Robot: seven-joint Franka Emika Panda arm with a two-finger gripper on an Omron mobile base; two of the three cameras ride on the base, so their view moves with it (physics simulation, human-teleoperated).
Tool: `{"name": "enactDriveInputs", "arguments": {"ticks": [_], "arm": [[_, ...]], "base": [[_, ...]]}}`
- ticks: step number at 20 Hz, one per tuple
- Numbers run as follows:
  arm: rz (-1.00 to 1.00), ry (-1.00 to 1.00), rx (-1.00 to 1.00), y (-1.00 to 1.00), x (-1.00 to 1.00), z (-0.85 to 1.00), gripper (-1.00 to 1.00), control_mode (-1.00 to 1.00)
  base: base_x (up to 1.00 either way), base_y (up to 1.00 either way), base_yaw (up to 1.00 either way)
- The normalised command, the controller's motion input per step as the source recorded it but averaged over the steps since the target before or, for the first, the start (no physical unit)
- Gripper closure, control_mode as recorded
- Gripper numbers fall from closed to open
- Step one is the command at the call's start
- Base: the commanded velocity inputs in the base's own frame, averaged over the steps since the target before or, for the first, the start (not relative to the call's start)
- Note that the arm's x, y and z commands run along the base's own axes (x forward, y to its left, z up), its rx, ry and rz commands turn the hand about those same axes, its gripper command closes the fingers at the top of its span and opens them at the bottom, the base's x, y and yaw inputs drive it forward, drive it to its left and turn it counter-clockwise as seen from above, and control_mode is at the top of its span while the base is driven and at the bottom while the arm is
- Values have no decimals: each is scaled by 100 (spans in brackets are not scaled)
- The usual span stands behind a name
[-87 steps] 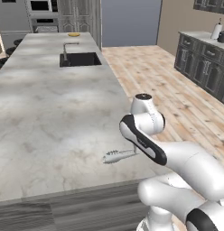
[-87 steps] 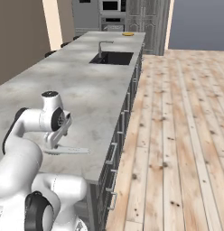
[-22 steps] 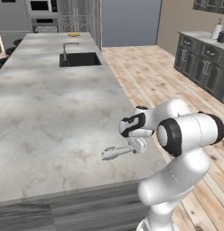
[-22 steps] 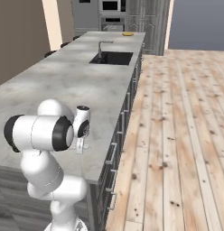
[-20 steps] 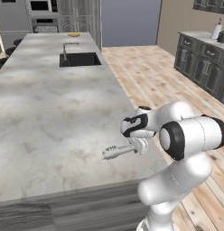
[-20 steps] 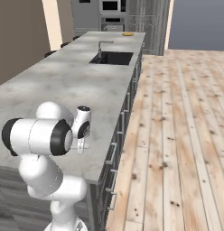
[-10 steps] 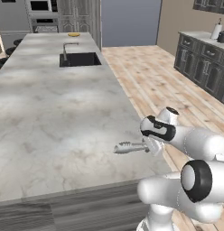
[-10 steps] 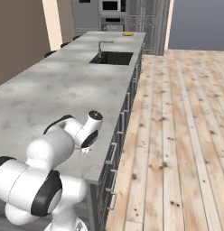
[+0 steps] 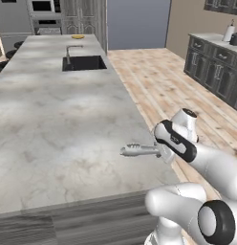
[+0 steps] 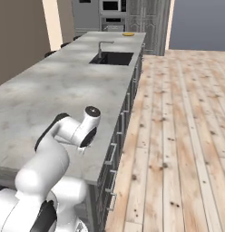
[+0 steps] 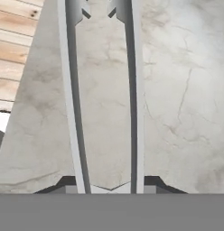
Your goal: Pick up the tongs from the counter and place them near the plate next to the oven.
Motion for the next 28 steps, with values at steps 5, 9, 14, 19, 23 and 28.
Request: {"name": "enactDriveInputs", "arguments": {"ticks": [5,9,14,19,23,28], "arm": [[0,0,0,0,0,0,100,100],[0,0,0,0,0,0,100,100],[0,0,0,0,0,0,100,100],[0,0,0,0,0,0,100,100],[0,0,0,0,0,0,100,100],[0,0,0,0,0,0,100,100]], "base": [[0,-100,0],[10,-100,2],[72,-100,9],[100,-87,18],[100,-78,17],[100,-65,14]]}}
